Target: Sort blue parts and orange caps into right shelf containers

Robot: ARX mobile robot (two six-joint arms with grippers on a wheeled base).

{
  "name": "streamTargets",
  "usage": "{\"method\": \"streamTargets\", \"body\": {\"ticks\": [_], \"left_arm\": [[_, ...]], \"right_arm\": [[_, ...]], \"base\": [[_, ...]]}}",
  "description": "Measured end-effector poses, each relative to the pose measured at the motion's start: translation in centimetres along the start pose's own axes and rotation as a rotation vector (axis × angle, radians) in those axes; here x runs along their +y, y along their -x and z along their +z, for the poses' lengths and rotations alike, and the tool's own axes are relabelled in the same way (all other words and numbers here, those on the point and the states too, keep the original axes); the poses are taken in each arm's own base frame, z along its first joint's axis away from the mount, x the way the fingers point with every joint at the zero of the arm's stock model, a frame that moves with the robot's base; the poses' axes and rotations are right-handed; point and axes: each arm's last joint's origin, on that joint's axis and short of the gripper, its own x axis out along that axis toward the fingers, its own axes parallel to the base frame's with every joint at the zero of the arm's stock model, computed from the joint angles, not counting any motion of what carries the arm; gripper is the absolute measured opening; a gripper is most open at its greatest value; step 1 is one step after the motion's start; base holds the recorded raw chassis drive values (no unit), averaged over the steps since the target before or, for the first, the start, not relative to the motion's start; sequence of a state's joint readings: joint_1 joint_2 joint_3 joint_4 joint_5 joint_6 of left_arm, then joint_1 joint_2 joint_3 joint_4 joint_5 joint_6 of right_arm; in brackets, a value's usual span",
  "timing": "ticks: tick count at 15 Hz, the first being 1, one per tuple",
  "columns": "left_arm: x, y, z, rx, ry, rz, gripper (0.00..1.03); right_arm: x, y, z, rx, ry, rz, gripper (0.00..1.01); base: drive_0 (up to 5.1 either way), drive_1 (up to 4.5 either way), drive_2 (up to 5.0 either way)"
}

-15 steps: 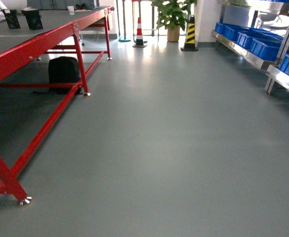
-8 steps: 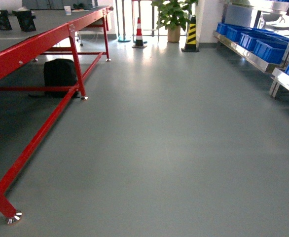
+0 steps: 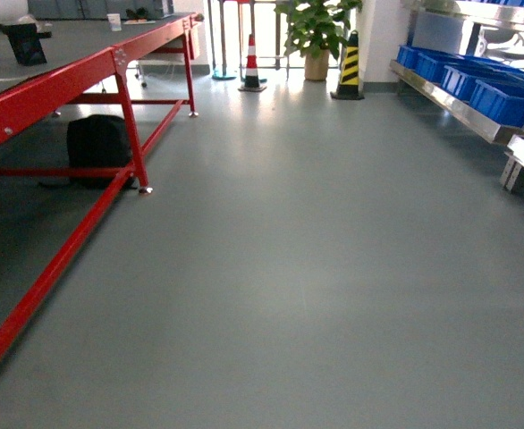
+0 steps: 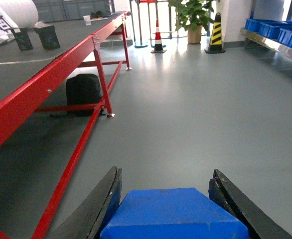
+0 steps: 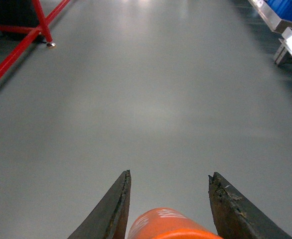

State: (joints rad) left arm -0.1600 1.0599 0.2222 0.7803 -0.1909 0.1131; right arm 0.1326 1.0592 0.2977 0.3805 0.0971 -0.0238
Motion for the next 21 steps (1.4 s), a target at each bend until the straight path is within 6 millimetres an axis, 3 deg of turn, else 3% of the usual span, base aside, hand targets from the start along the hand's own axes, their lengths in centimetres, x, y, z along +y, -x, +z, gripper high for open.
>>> {"method": "streamTargets", "body": {"ticks": [21], "left_arm": [[0.0,-0.01,-0.02,0.002,0.0,0.0,0.44]], "right_arm": [[-0.01,0.0,0.02,-0.001,0.0,0.0,0.42]], "base": [[0.1,4.4,-4.3]]}}
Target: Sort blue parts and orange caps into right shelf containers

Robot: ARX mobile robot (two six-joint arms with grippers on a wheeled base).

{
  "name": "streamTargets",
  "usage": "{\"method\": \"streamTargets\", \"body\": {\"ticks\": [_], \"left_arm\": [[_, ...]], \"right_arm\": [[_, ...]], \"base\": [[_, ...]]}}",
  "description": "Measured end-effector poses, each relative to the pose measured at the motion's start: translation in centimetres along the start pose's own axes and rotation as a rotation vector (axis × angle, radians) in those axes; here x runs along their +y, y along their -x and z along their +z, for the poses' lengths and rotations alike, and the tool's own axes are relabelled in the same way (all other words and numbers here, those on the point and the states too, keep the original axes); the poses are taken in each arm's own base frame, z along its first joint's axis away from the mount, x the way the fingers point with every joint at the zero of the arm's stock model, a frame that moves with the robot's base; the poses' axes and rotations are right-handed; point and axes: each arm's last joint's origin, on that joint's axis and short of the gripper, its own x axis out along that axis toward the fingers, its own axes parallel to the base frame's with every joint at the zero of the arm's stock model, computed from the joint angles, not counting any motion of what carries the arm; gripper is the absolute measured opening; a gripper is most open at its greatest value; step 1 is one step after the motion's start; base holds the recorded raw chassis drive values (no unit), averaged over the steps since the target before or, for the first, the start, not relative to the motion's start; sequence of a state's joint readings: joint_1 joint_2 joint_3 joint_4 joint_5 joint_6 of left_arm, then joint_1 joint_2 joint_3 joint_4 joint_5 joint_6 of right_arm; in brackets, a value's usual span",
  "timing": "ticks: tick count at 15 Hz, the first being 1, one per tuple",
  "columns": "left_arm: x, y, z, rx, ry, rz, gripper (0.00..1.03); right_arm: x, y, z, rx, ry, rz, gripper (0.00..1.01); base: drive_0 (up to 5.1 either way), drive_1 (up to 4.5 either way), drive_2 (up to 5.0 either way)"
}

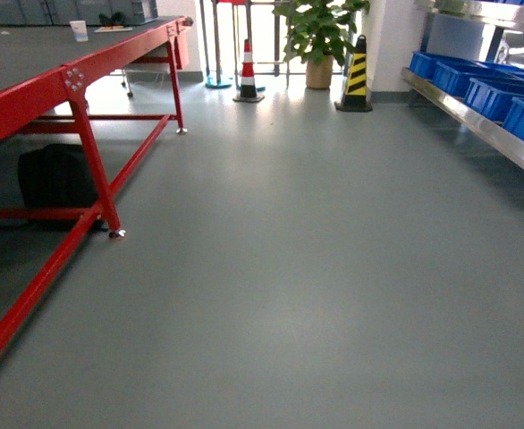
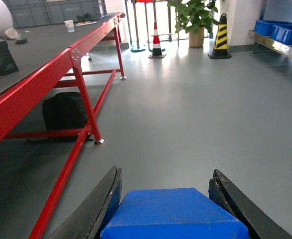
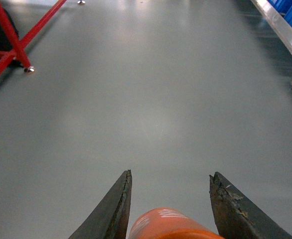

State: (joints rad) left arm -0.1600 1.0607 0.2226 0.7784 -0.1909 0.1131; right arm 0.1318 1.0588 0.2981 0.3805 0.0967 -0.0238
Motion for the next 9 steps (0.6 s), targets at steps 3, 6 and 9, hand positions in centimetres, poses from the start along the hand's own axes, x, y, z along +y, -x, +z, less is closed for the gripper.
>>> {"method": "streamTargets", "body": {"ticks": [3,6,9], "left_arm": [[0.0,0.0,0.01,-0.001,0.001,0.0,0.44],[0.0,0.0,0.02,-0.002,0.0,0.0,0.44],[0.0,0.0,0.0,0.0,0.0,0.0,0.44]], "right_arm": [[0.0,0.0,-0.02,0.002,0.0,0.0,0.42],[0.0,-0.01,-0.05,0.003,0.0,0.0,0.42],[0.0,0.0,-0.01,0.0,0.0,0.0,0.42]], "base": [[0.0,4.37,-4.3],[0.0,4.33,-4.3],[0.0,4.33,-4.3]]}}
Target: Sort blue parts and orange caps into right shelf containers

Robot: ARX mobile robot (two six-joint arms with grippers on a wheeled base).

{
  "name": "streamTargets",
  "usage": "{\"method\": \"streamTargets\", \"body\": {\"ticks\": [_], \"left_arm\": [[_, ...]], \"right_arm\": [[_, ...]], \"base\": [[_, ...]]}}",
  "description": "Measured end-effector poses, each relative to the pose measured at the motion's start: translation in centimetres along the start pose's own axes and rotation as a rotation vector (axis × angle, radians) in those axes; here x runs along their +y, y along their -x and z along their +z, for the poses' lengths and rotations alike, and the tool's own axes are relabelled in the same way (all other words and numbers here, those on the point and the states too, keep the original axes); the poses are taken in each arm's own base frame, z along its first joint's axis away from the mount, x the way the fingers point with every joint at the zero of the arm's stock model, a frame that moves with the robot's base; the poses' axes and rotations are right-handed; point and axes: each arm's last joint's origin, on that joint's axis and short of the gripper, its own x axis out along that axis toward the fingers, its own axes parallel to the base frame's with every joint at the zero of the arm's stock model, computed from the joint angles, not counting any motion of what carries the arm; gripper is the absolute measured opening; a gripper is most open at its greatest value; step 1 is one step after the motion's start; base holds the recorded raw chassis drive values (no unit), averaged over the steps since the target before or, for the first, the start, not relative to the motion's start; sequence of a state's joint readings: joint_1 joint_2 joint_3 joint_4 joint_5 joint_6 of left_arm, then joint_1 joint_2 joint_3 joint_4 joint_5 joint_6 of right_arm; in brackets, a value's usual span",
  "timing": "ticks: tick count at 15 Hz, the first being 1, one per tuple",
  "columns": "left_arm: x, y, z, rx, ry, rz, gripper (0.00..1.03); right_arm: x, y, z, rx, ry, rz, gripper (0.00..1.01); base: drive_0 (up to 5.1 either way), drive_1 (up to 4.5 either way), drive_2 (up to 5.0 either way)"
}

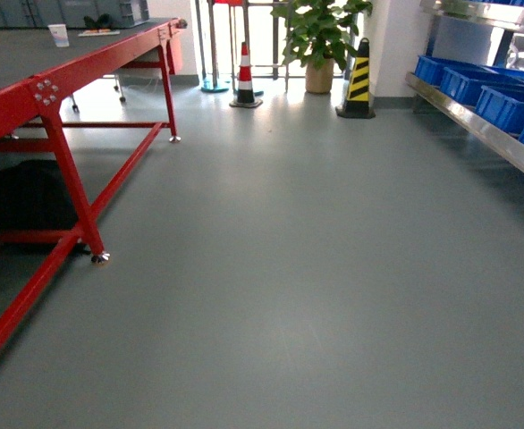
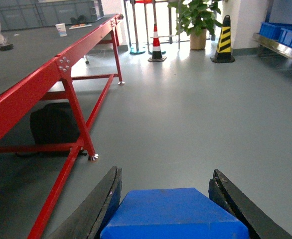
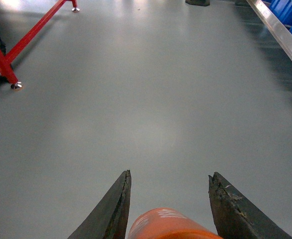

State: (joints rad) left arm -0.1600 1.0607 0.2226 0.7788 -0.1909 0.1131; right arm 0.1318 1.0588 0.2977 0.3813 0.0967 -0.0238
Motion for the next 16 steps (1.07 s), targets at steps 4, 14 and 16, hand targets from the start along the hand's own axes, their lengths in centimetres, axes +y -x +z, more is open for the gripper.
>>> {"method": "streamTargets", "body": {"ticks": [4,14,16], "left_arm": [[0.0,0.0,0.01,-0.001,0.0,0.0,0.44],[0.0,0.0,0.0,0.0,0.0,0.0,0.44],[0.01,0.0,0.04,-0.004,0.001,0.001,0.44]], "right_arm": [[0.0,0.0,0.0,0.0,0.0,0.0,0.42],[-0.01,-0.01,-0.01,0.001,0.0,-0.001,0.42],[-0.01,0.0,0.01,0.0,0.0,-0.001,0.42]], "base": [[0.0,4.33,-4.3],[0.0,4.33,-4.3],[0.0,4.33,-4.3]]}}
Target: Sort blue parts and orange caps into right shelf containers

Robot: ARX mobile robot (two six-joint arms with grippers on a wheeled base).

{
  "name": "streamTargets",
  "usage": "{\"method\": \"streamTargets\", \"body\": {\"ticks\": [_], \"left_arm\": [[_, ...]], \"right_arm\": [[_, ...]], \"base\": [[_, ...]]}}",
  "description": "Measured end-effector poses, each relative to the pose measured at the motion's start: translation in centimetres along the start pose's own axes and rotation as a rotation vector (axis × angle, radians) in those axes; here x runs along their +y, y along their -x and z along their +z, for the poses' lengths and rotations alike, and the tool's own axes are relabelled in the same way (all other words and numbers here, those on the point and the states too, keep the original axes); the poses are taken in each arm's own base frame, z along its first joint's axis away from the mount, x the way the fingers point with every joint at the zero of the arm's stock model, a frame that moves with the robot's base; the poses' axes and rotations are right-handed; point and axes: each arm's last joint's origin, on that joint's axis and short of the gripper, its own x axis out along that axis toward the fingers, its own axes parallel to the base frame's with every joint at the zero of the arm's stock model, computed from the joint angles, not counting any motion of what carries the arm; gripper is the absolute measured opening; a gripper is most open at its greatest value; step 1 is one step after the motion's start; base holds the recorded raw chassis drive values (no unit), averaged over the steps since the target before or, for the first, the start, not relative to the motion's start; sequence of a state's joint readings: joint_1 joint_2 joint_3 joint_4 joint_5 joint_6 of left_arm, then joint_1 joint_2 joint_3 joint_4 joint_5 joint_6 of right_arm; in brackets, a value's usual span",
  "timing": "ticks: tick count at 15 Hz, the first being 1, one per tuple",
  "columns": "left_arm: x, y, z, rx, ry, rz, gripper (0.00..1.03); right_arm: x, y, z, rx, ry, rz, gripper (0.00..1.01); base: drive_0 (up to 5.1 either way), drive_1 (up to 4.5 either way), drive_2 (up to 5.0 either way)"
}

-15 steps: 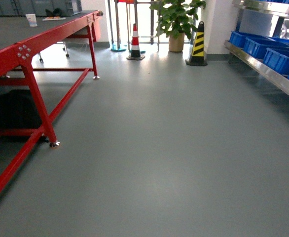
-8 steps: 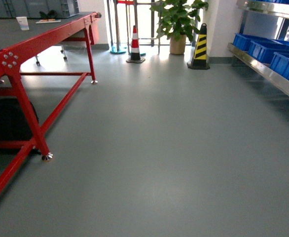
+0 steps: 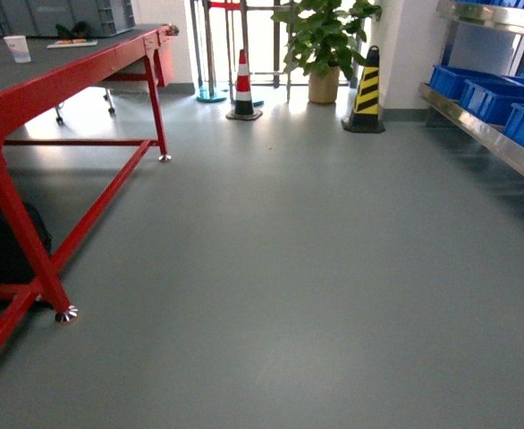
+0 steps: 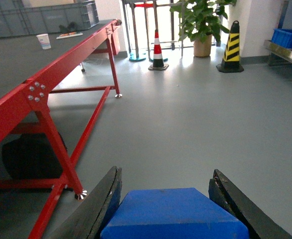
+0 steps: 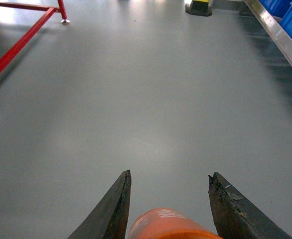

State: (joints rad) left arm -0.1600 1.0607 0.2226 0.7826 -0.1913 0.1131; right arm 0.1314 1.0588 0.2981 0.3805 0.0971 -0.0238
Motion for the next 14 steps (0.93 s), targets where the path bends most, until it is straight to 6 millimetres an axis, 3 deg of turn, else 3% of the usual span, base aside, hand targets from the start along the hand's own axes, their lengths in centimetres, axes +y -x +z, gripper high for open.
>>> {"method": "streamTargets", "body": {"ticks": [11,14], "left_arm": [[0.0,0.0,-0.02,0.002,0.0,0.0,0.44],[-0.02,-0.08,-0.01,0.004,-0.001,0.0,0.44]], "right_arm": [[0.01,0.0,-0.01,0.0,0.001,0.001,0.42],[0.02,-0.07,-0.1,0.008,0.001,0.001,0.42]], "base": [[0.0,4.33,-4.3],[0.0,0.0,0.0]]}}
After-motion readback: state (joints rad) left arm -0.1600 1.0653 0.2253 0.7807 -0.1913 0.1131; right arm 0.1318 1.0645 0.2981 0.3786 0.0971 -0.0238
